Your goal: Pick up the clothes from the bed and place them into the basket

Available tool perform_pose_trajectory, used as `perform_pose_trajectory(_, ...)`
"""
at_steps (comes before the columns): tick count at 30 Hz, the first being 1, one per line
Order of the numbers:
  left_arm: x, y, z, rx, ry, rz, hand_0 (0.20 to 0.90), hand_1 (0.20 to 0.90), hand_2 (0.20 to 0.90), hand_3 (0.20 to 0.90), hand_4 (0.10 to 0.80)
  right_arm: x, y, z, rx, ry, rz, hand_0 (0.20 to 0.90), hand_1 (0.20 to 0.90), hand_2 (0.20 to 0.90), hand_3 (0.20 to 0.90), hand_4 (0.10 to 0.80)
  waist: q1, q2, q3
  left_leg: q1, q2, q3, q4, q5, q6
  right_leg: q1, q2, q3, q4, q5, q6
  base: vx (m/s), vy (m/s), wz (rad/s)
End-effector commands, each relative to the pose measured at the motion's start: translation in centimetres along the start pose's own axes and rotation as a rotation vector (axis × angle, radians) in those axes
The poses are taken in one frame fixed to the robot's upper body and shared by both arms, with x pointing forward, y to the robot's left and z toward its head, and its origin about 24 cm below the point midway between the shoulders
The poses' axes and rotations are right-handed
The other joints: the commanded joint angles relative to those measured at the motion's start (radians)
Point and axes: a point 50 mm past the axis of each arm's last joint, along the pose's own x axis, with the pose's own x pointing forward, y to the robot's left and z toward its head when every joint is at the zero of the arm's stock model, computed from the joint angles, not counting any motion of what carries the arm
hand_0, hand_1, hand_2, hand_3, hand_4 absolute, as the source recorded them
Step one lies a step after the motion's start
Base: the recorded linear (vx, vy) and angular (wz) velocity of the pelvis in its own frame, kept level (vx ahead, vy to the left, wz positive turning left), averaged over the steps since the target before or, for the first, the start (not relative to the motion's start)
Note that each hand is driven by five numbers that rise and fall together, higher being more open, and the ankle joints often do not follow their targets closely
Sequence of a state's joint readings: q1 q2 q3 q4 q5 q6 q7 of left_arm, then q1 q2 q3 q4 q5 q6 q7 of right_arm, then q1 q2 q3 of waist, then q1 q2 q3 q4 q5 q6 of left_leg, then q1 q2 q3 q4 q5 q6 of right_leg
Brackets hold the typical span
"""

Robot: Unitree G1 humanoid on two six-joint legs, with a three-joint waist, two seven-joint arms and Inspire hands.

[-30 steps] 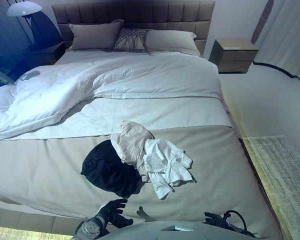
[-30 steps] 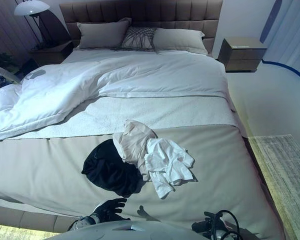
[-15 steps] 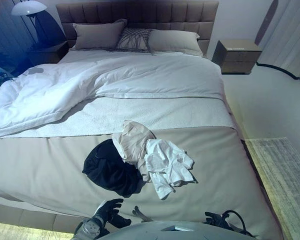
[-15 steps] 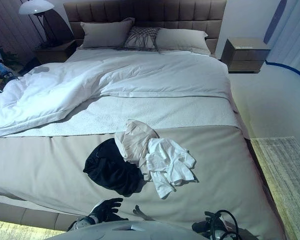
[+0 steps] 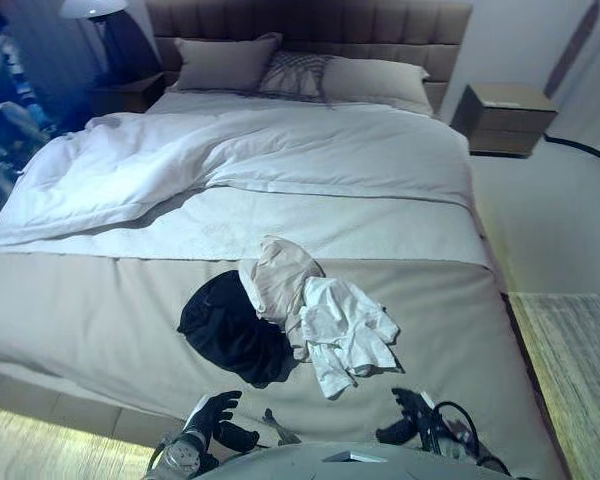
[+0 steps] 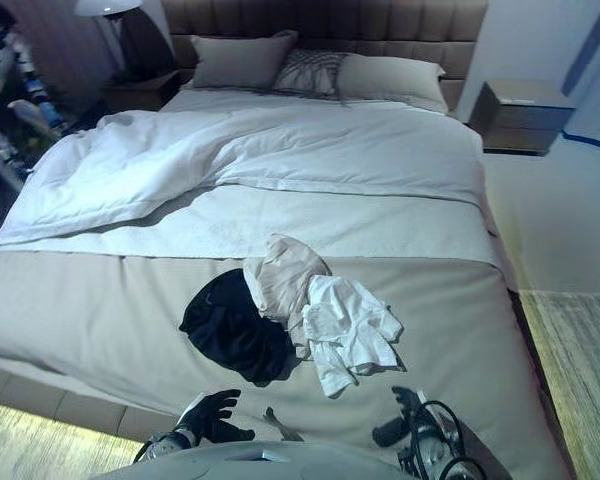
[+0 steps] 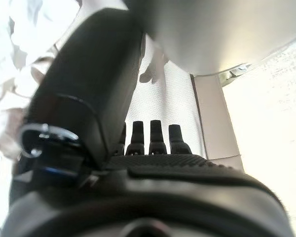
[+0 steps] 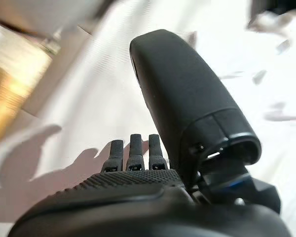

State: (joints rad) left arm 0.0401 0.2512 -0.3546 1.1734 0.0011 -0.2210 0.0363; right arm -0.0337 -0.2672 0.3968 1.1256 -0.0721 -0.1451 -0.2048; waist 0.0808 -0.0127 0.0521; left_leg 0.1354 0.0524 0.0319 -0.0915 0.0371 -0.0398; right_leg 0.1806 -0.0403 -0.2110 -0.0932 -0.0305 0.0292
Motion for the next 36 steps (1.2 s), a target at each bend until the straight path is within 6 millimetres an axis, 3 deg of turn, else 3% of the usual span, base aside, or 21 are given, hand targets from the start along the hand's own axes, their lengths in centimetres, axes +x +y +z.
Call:
perform_pose_trajectory(1, 0.1, 1.2, 0.3, 0.076, -0.020, 0.018, 0.900, 0.900, 0.900, 0.900, 0.800, 1.3, -3.5, 6.2, -0.112, -0.249, -0.119, 0.900, 0.900, 0.900, 0.900, 0.800, 0.054, -0.032, 0.013, -0.029, -0.036, 0.000, 0.004, -0.046, 0.025, -0.033, -0.049, -0.039, 0.048, 0.041, 0.057, 0.097, -0.036, 0.23)
perform_pose_trajectory(5, 0.1, 2.2, 0.4, 0.093, -0.018, 0.044, 0.900, 0.900, 0.900, 0.900, 0.800, 1.9, -6.0, 8.7, -0.159, -0.287, -0.244, 0.900, 0.900, 0.900, 0.900, 0.800, 0.096, -0.035, 0.046, -0.073, -0.039, -0.023, 0.004, -0.032, 0.027, -0.072, -0.052, -0.059, 0.065, 0.042, 0.055, 0.003, -0.060, 0.32)
perform_pose_trajectory(6, 0.3, 3.0, 1.2, 0.107, -0.035, 0.056, 0.900, 0.900, 0.900, 0.900, 0.800, 2.2, -8.1, 10.6, -0.163, -0.294, -0.319, 0.900, 0.900, 0.900, 0.900, 0.800, 0.118, -0.036, 0.073, -0.104, -0.044, -0.037, 0.004, -0.020, 0.031, -0.107, -0.051, -0.067, 0.080, 0.045, 0.052, -0.056, -0.092, 0.31)
perform_pose_trajectory(9, 0.7, 4.3, 2.6, 0.120, -0.068, 0.085, 0.900, 0.900, 0.900, 0.900, 0.800, 2.3, -10.7, 13.5, -0.160, -0.318, -0.398, 0.900, 0.900, 0.900, 0.900, 0.800, 0.138, -0.034, 0.123, -0.157, -0.048, -0.060, 0.022, -0.008, 0.036, -0.163, -0.050, -0.082, 0.114, 0.044, 0.045, -0.131, -0.102, 0.37)
perform_pose_trajectory(11, 1.0, 5.5, 4.4, 0.145, -0.121, 0.108, 0.900, 0.900, 0.900, 0.900, 0.800, 1.9, -13.3, 17.1, -0.168, -0.378, -0.464, 0.900, 0.900, 0.900, 0.900, 0.800, 0.157, -0.021, 0.193, -0.238, -0.057, -0.088, 0.066, 0.007, 0.038, -0.231, -0.053, -0.103, 0.166, 0.040, 0.034, -0.124, -0.072, 0.34)
perform_pose_trajectory(12, 1.0, 5.6, 4.6, 0.146, -0.125, 0.109, 0.900, 0.900, 0.900, 0.900, 0.800, 1.9, -13.5, 17.3, -0.172, -0.381, -0.469, 0.900, 0.900, 0.900, 0.900, 0.800, 0.157, -0.020, 0.196, -0.246, -0.059, -0.091, 0.073, 0.006, 0.039, -0.237, -0.054, -0.105, 0.171, 0.038, 0.034, -0.139, -0.031, 0.23)
perform_pose_trajectory(14, 1.2, 6.2, 6.5, 0.149, -0.192, 0.121, 0.900, 0.900, 0.900, 0.900, 0.800, 1.3, -15.6, 19.4, -0.209, -0.413, -0.543, 0.900, 0.900, 0.900, 0.900, 0.800, 0.172, 0.004, 0.254, -0.326, -0.072, -0.110, 0.127, 0.014, 0.041, -0.299, -0.063, -0.123, 0.219, 0.033, 0.026, -0.166, -0.005, 0.25)
perform_pose_trajectory(16, 1.3, 6.8, 9.0, 0.117, -0.282, 0.140, 0.900, 0.900, 0.900, 0.900, 0.800, 0.2, -18.2, 21.7, -0.236, -0.449, -0.632, 0.900, 0.900, 0.900, 0.900, 0.800, 0.185, 0.033, 0.326, -0.488, -0.097, -0.121, 0.256, 0.016, 0.043, -0.443, -0.095, -0.140, 0.327, 0.032, 0.017, -0.197, 0.022, 0.21)
perform_pose_trajectory(18, 1.2, 7.0, 10.7, 0.096, -0.339, 0.146, 0.900, 0.900, 0.900, 0.900, 0.800, -0.6, -20.0, 22.9, -0.255, -0.452, -0.675, 0.900, 0.900, 0.900, 0.900, 0.800, 0.195, 0.054, 0.356, -0.601, -0.121, -0.116, 0.352, 0.018, 0.047, -0.549, -0.121, -0.147, 0.409, 0.028, 0.007, -0.088, 0.027, 0.10)
perform_pose_trajectory(19, 1.2, 6.9, 10.9, 0.085, -0.349, 0.149, 0.900, 0.900, 0.900, 0.900, 0.800, -0.7, -20.3, 23.1, -0.240, -0.462, -0.665, 0.900, 0.900, 0.900, 0.900, 0.800, 0.198, 0.054, 0.359, -0.617, -0.128, -0.119, 0.384, -0.018, 0.046, -0.571, -0.124, -0.131, 0.444, -0.005, 0.016, -0.085, 0.035, 0.12)
perform_pose_trajectory(20, 1.2, 7.0, 11.0, 0.086, -0.355, 0.150, 0.900, 0.900, 0.900, 0.900, 0.800, -0.7, -20.4, 23.3, -0.231, -0.464, -0.663, 0.900, 0.900, 0.900, 0.900, 0.800, 0.200, 0.058, 0.363, -0.637, -0.132, -0.114, 0.387, 0.010, 0.053, -0.587, -0.129, -0.145, 0.443, 0.019, 0.003, 0.037, -0.002, 0.04)
perform_pose_trajectory(21, 1.0, 7.0, 11.4, 0.084, -0.382, 0.149, 0.900, 0.900, 0.900, 0.900, 0.800, -1.0, -20.7, 23.9, -0.234, -0.467, -0.656, 0.900, 0.900, 0.900, 0.900, 0.800, 0.209, 0.064, 0.379, -0.687, -0.145, -0.111, 0.459, -0.038, 0.060, -0.648, -0.145, -0.126, 0.524, -0.025, 0.009, -0.041, 0.033, -0.05)
perform_pose_trajectory(29, 0.5, 7.5, 11.7, 0.090, -0.423, 0.139, 0.900, 0.900, 0.900, 0.900, 0.800, -0.3, -21.4, 22.4, -0.219, -0.296, -0.559, 0.900, 0.900, 0.900, 0.900, 0.800, 0.223, 0.103, 0.407, -0.736, -0.149, -0.098, 0.503, -0.046, 0.074, -0.707, -0.174, -0.124, 0.604, -0.054, 0.006, -0.010, 0.037, 0.12)
perform_pose_trajectory(30, 0.5, 7.6, 12.0, 0.085, -0.436, 0.139, 0.900, 0.900, 0.900, 0.900, 0.800, -0.5, -21.8, 22.7, -0.181, -0.308, -0.567, 0.349, 0.349, 0.349, 0.258, 0.158, 0.225, 0.111, 0.411, -0.732, -0.151, -0.099, 0.496, -0.041, 0.070, -0.699, -0.174, -0.130, 0.594, -0.050, 0.005, -0.024, 0.030, 0.22)
perform_pose_trajectory(31, 0.4, 7.6, 12.1, 0.080, -0.443, 0.138, 0.900, 0.900, 0.900, 0.900, 0.800, -0.6, -22.0, 22.9, -0.162, -0.324, -0.569, 0.300, 0.300, 0.300, 0.200, 0.100, 0.226, 0.115, 0.412, -0.729, -0.151, -0.099, 0.492, -0.039, 0.069, -0.695, -0.174, -0.132, 0.590, -0.049, 0.005, -0.022, 0.036, -0.22)
perform_pose_trajectory(36, 0.2, 7.8, 12.7, 0.084, -0.471, 0.132, 0.900, 0.900, 0.900, 0.900, 0.800, -1.5, -23.6, 23.6, -0.086, -0.369, -0.611, 0.300, 0.300, 0.300, 0.200, 0.100, 0.226, 0.128, 0.411, -0.691, -0.151, -0.101, 0.457, -0.026, 0.055, -0.643, -0.167, -0.145, 0.535, -0.032, 0.009, -0.005, 0.008, 0.00)
